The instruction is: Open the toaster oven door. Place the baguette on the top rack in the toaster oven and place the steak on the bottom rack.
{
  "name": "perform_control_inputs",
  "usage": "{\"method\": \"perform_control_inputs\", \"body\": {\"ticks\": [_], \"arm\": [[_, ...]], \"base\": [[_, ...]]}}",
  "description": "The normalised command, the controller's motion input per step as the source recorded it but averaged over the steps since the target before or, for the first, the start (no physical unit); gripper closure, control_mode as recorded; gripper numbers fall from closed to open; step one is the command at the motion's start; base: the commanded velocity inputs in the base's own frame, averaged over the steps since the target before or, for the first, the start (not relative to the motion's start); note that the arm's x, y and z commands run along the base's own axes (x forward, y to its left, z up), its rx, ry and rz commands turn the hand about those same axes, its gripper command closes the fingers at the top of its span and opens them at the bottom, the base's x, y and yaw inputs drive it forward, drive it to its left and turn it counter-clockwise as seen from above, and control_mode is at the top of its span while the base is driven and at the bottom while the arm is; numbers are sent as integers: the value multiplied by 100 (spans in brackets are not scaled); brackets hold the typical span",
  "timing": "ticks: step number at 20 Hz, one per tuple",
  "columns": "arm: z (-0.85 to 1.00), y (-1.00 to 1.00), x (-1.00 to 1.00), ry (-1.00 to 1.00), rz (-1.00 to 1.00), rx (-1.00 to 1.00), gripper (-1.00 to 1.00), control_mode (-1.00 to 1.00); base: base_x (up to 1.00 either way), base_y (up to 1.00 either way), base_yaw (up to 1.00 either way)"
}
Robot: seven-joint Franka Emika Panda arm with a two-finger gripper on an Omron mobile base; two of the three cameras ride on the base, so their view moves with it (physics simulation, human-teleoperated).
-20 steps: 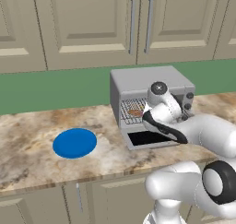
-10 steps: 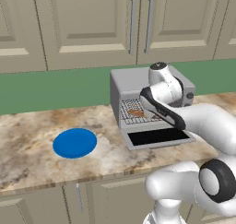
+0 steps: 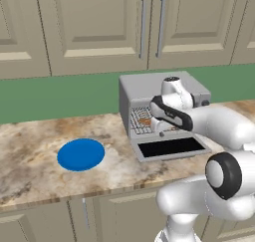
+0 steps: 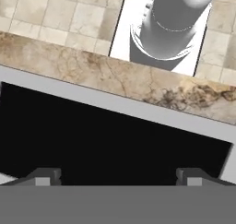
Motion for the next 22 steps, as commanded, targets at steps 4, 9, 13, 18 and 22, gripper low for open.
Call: {"method": "perform_control_inputs", "body": {"ticks": [4,9,13,18,22], "arm": [[-41,0,-23,-18,-13,11,-100,-100],[-69,9,50,-26,-9,1,-100,-100],[-7,2,81,-31,-7,0,-100,-100],[16,0,67,-30,-8,0,-100,-100],[32,0,69,-17,-12,0,-100,-100]], "base": [[0,0,0],[0,0,0],[0,0,0],[0,0,0],[0,0,0]]}}
